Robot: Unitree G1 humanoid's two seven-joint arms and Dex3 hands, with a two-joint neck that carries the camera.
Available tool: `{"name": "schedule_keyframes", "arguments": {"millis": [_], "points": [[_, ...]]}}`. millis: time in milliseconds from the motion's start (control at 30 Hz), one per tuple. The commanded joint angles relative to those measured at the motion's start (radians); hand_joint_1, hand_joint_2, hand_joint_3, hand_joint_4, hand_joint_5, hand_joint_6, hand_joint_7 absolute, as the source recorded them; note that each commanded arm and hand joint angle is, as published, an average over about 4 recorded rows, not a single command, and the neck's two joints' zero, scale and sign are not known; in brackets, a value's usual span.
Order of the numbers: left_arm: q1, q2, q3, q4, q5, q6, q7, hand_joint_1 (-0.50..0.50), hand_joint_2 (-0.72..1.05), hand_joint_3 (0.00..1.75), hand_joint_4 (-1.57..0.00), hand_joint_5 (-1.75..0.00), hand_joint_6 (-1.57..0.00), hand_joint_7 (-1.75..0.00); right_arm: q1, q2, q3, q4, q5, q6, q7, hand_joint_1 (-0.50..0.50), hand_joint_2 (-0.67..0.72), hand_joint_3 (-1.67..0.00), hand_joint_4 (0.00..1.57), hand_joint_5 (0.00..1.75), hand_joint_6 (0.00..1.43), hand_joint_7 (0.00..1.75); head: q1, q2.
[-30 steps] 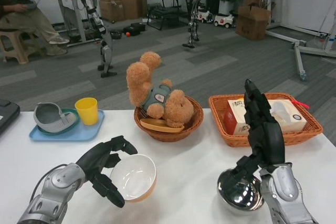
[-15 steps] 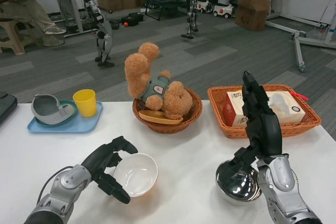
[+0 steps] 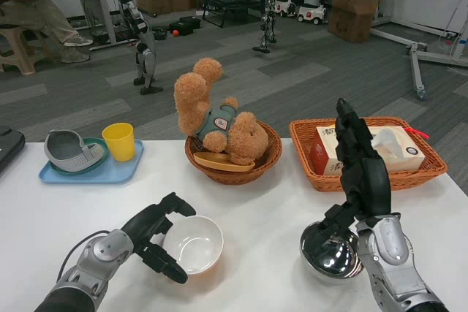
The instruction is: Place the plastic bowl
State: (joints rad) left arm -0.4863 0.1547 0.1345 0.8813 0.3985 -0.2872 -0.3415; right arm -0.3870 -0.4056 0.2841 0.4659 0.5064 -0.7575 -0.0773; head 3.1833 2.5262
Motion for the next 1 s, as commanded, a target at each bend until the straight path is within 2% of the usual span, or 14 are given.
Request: {"name": "schedule_keyframes", "arguments": {"millis": [33,67,167,200,267,333,433,500,667,867,1000], "points": [[0.006,-0.003,-0.003,0.027,0.023,0.006,0.009,0.01,0.98,0.04,-0.06,-1.75,-0.05,-1.29,0.003,-0.002,0.003,0.001,0.006,-0.007,0.001,-0.46,0.72,0.0,0.0,0.0,0.0,0.07,0.0,0.0],[0.007,-0.003,0.0,0.027,0.022,0.006,0.009,-0.02,1.0,0.04,-0.04,-1.75,-0.04,-1.24,0.003,-0.002,0.003,0.001,0.006,-0.008,0.001,-0.46,0.72,0.0,0.0,0.0,0.0,0.07,0.001,-0.002],[0.01,-0.003,0.012,0.027,0.012,0.003,0.009,-0.24,1.03,0.07,0.0,-1.75,-0.01,-0.98,0.003,-0.002,0.003,0.0,0.006,-0.007,0.001,-0.46,0.72,0.0,0.0,0.0,0.0,0.07,0.004,-0.006],[0.013,-0.003,0.017,0.027,-0.002,0.0,0.008,-0.34,1.03,0.09,0.0,-1.64,0.0,-0.86,0.003,-0.002,0.003,0.0,0.006,-0.007,0.001,-0.46,0.72,0.0,0.0,0.0,0.0,0.07,0.004,-0.007],[0.02,-0.003,0.024,0.026,-0.043,-0.019,0.007,-0.44,1.03,0.09,0.0,-1.23,0.0,-0.65,0.003,-0.002,0.003,0.0,0.006,-0.007,0.001,-0.47,0.72,0.0,0.0,0.0,0.0,0.07,0.005,-0.012],[0.033,-0.002,0.026,0.018,-0.076,-0.036,0.004,-0.49,1.05,0.09,0.0,-0.8,0.0,-0.51,0.003,-0.002,0.003,-0.001,0.006,-0.007,0.001,-0.47,0.72,0.0,0.0,0.0,0.0,0.03,0.006,-0.016],[0.049,0.001,0.027,-0.006,-0.09,-0.036,0.001,-0.5,1.05,0.09,0.0,-0.44,0.0,-0.38,0.003,-0.002,0.004,-0.001,0.006,-0.007,0.001,-0.46,0.72,0.0,0.0,0.0,0.0,0.05,0.006,-0.016],[0.054,0.002,0.029,-0.014,-0.098,-0.038,0.001,-0.5,1.05,0.09,0.0,-0.33,0.0,-0.35,0.003,-0.002,0.004,-0.001,0.006,-0.007,0.001,-0.46,0.72,0.0,0.0,0.0,0.0,0.07,0.007,-0.018],[0.069,0.004,0.052,-0.035,-0.117,-0.064,0.001,-0.5,1.05,0.09,0.0,-0.21,0.0,-0.3,0.003,-0.002,0.005,-0.002,0.006,-0.007,0.001,-0.46,0.72,0.0,0.0,0.0,0.0,0.07,0.008,-0.018],[0.083,0.004,0.062,-0.068,-0.158,-0.098,0.001,-0.5,1.05,0.09,0.0,-0.21,0.0,-0.28,0.005,-0.002,0.004,-0.004,0.006,-0.008,0.001,-0.46,0.72,0.0,0.0,0.0,0.0,0.03,0.011,-0.018],[0.096,0.004,0.079,-0.114,-0.177,-0.114,0.0,-0.5,1.0,0.0,0.0,-0.21,0.0,-0.24,0.005,-0.002,0.004,-0.005,0.007,-0.008,0.001,-0.46,0.72,0.0,0.0,0.0,0.0,0.07,0.011,-0.018]]}}
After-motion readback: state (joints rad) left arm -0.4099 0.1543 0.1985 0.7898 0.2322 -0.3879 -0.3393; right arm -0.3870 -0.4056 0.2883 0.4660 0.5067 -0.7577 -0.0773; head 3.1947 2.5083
